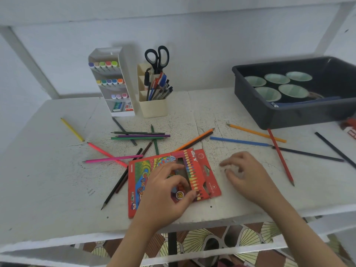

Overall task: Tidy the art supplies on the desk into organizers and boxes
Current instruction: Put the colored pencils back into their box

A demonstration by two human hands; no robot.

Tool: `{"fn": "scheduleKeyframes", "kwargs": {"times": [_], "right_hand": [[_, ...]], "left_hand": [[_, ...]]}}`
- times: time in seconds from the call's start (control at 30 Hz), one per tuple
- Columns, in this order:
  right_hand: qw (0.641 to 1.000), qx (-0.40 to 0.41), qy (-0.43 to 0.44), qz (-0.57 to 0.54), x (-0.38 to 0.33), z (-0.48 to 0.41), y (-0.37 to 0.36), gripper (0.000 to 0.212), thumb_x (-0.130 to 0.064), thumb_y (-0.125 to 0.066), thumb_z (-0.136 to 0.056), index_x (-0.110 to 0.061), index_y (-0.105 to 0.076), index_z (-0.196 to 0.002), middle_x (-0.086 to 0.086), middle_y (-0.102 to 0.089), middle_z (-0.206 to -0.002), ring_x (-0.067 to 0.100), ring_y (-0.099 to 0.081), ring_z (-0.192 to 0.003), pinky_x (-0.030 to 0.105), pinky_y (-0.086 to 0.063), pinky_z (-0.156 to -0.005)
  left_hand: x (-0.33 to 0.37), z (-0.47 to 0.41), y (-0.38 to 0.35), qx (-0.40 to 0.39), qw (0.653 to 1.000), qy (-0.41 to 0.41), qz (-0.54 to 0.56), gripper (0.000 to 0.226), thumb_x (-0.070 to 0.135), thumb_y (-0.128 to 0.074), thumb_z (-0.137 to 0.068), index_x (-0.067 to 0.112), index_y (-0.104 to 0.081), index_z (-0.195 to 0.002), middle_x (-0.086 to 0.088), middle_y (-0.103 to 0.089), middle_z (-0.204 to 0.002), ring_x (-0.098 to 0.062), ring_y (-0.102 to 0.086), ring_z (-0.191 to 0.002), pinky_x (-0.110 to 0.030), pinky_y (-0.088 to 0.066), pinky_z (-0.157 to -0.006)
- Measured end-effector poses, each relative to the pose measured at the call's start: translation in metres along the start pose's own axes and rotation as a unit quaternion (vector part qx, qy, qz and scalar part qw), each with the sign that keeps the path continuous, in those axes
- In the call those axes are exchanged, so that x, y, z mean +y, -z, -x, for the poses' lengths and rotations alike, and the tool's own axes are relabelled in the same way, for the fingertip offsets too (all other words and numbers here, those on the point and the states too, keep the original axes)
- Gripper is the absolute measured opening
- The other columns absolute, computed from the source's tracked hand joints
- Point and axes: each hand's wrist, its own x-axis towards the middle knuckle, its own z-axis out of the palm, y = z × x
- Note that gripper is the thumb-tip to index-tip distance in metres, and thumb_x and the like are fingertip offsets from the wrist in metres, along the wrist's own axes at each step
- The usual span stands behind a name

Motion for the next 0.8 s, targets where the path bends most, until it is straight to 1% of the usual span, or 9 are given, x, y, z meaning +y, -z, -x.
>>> {"fn": "scheduleKeyframes", "kwargs": {"times": [0.1,0.2,0.27,0.4,0.47,0.57,0.67,0.73,0.8], "right_hand": [[0.986,0.100,-0.041,0.124,0.020,-0.029,0.011,0.027,-0.022,-0.056,-0.090,-0.024,-0.063,-0.115,-0.004,-0.052,-0.112,0.007,-0.043,-0.097,0.022,-0.036,-0.081],[0.972,0.115,-0.061,0.196,0.035,-0.050,0.021,0.030,-0.023,-0.056,-0.091,-0.022,-0.063,-0.120,0.004,-0.057,-0.116,0.019,-0.048,-0.105,0.029,-0.036,-0.088],[0.969,0.103,-0.052,0.219,0.040,-0.055,0.024,0.025,-0.024,-0.058,-0.091,-0.023,-0.067,-0.114,0.004,-0.060,-0.114,0.021,-0.048,-0.104,0.030,-0.033,-0.084],[0.966,0.124,0.021,0.226,0.033,-0.054,0.029,0.009,-0.015,-0.067,-0.085,-0.014,-0.074,-0.090,0.007,-0.066,-0.101,0.025,-0.050,-0.094,0.030,-0.030,-0.076],[0.970,0.092,0.041,0.222,0.026,-0.048,0.034,0.009,-0.016,-0.066,-0.086,-0.017,-0.073,-0.090,0.000,-0.067,-0.094,0.016,-0.050,-0.086,0.027,-0.033,-0.075],[0.979,-0.003,0.065,0.193,0.016,-0.033,0.040,0.011,-0.020,-0.062,-0.088,-0.022,-0.070,-0.094,-0.008,-0.064,-0.084,0.006,-0.051,-0.076,0.020,-0.038,-0.073],[0.968,-0.081,0.088,0.221,0.014,-0.013,0.042,0.014,-0.025,-0.058,-0.091,-0.031,-0.069,-0.097,-0.016,-0.063,-0.089,0.000,-0.050,-0.077,0.016,-0.036,-0.079],[0.966,-0.099,0.085,0.222,0.015,-0.004,0.041,0.016,-0.027,-0.055,-0.093,-0.035,-0.067,-0.100,-0.019,-0.062,-0.094,-0.002,-0.047,-0.080,0.015,-0.031,-0.083],[0.967,-0.099,0.083,0.220,0.016,0.003,0.040,0.018,-0.028,-0.052,-0.094,-0.036,-0.065,-0.103,-0.021,-0.060,-0.094,-0.002,-0.046,-0.082,0.014,-0.027,-0.083]], "left_hand": [[0.000,-0.003,0.002,0.019,1.000,0.009,0.012,0.031,0.049,-0.052,-0.082,0.023,-0.067,-0.075,0.013,-0.060,-0.108,-0.002,-0.049,-0.109,-0.019,-0.028,-0.096],[0.000,-0.005,0.003,0.027,0.999,0.016,0.014,0.033,0.044,-0.048,-0.085,0.019,-0.068,-0.077,0.010,-0.062,-0.104,-0.006,-0.053,-0.105,-0.028,-0.036,-0.093],[-0.001,-0.004,0.004,0.032,0.999,0.016,0.010,0.033,0.041,-0.047,-0.086,0.017,-0.068,-0.077,0.008,-0.062,-0.102,-0.006,-0.053,-0.103,-0.028,-0.037,-0.091],[-0.001,0.000,0.003,0.047,0.999,0.020,-0.005,0.031,0.036,-0.048,-0.086,0.015,-0.069,-0.077,0.006,-0.064,-0.099,-0.007,-0.053,-0.101,-0.024,-0.035,-0.091],[-0.001,0.001,0.002,0.054,0.998,0.029,-0.015,0.026,0.031,-0.052,-0.086,0.013,-0.070,-0.079,0.005,-0.065,-0.097,-0.009,-0.055,-0.098,-0.023,-0.037,-0.089],[-0.001,0.002,0.002,0.057,0.997,0.039,-0.021,0.017,0.021,-0.058,-0.084,0.010,-0.071,-0.082,0.004,-0.065,-0.095,-0.012,-0.057,-0.095,-0.026,-0.042,-0.085],[0.000,0.002,0.003,0.049,0.998,0.043,-0.025,0.015,0.020,-0.059,-0.083,0.011,-0.071,-0.083,0.004,-0.066,-0.095,-0.011,-0.058,-0.094,-0.022,-0.039,-0.086],[0.000,0.002,0.003,0.044,0.998,0.043,-0.031,0.014,0.019,-0.059,-0.082,0.012,-0.071,-0.083,0.004,-0.067,-0.094,-0.010,-0.058,-0.093,-0.016,-0.035,-0.086],[0.000,0.002,0.002,0.044,0.997,0.043,-0.036,0.013,0.019,-0.060,-0.081,0.012,-0.071,-0.083,0.005,-0.067,-0.094,-0.010,-0.058,-0.092,-0.016,-0.035,-0.085]]}}
